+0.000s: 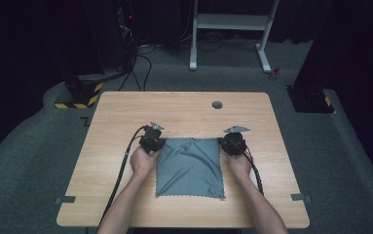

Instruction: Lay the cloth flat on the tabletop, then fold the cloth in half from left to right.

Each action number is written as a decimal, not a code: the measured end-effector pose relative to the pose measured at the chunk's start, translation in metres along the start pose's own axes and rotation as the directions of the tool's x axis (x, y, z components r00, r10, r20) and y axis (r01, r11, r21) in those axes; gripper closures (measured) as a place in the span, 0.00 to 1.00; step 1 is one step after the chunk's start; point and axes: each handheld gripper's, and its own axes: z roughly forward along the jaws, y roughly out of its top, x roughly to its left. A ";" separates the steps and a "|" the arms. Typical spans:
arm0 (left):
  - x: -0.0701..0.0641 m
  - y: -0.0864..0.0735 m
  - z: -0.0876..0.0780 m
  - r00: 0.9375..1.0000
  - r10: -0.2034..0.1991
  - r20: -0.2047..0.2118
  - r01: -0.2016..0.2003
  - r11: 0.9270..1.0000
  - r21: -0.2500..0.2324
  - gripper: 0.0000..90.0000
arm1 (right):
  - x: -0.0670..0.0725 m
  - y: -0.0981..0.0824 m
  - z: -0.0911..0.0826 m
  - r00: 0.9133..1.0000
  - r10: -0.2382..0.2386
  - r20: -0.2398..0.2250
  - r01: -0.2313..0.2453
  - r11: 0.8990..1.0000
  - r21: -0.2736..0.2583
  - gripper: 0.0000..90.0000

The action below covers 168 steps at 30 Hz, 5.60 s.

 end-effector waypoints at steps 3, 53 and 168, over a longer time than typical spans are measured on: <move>0.000 0.004 -0.002 1.000 -0.008 0.000 0.008 1.000 -0.026 0.99 | -0.003 0.003 -0.001 1.000 -0.001 0.006 0.001 1.000 0.007 1.00; -0.037 -0.094 -0.080 0.986 0.104 0.134 -0.088 0.989 -0.117 0.50 | 0.052 -0.079 -0.082 0.953 -0.234 -0.191 0.231 0.972 -0.037 0.82; 0.019 0.017 0.021 0.998 -0.059 -0.007 0.059 0.998 0.015 0.87 | 0.239 -0.046 -0.020 0.807 -0.474 -0.352 0.480 0.874 -0.075 0.97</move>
